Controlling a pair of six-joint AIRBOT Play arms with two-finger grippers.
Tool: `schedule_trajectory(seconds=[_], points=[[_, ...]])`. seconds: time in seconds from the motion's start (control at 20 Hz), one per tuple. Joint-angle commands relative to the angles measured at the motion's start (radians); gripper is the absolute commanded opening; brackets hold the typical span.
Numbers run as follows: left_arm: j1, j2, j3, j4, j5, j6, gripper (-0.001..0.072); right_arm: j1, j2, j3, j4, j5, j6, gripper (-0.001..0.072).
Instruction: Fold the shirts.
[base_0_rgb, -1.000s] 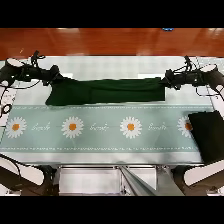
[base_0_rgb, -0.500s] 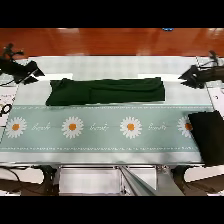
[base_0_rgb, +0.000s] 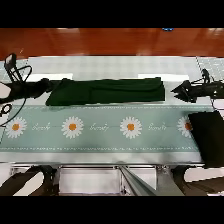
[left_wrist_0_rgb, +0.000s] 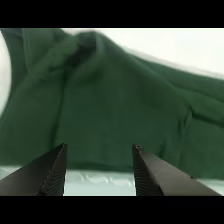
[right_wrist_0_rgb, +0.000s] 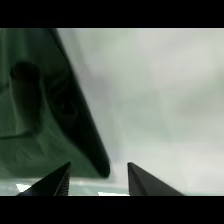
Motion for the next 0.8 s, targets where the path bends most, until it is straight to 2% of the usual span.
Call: schedule_trajectory(seconds=[0.0,0.45,0.6,0.65,0.7,0.75], points=[[-0.033,0.041,-0.066,-0.030,0.011,0.001,0.0499,0.032,-0.053,0.012,0.112,-0.027,-0.041,0.0427],[-0.034,0.003,-0.066,-0.067,-0.021,0.006,0.0499,0.167,-0.209,0.177,0.108,-0.010,0.024,0.0426],[-0.034,0.000,-0.066,-0.090,-0.021,0.015,0.0499,0.216,-0.262,0.232,0.108,0.002,0.042,0.0403],[-0.036,0.000,-0.066,-0.091,-0.021,0.015,0.0499,0.232,-0.270,0.246,0.108,-0.004,0.042,0.0324],[-0.037,0.000,-0.066,-0.091,-0.021,0.015,0.0499,0.247,-0.269,0.253,0.108,-0.016,0.036,0.0145],[-0.037,0.000,-0.066,-0.098,-0.021,0.015,0.0498,0.254,-0.269,0.267,0.109,-0.012,0.020,0.0019]])
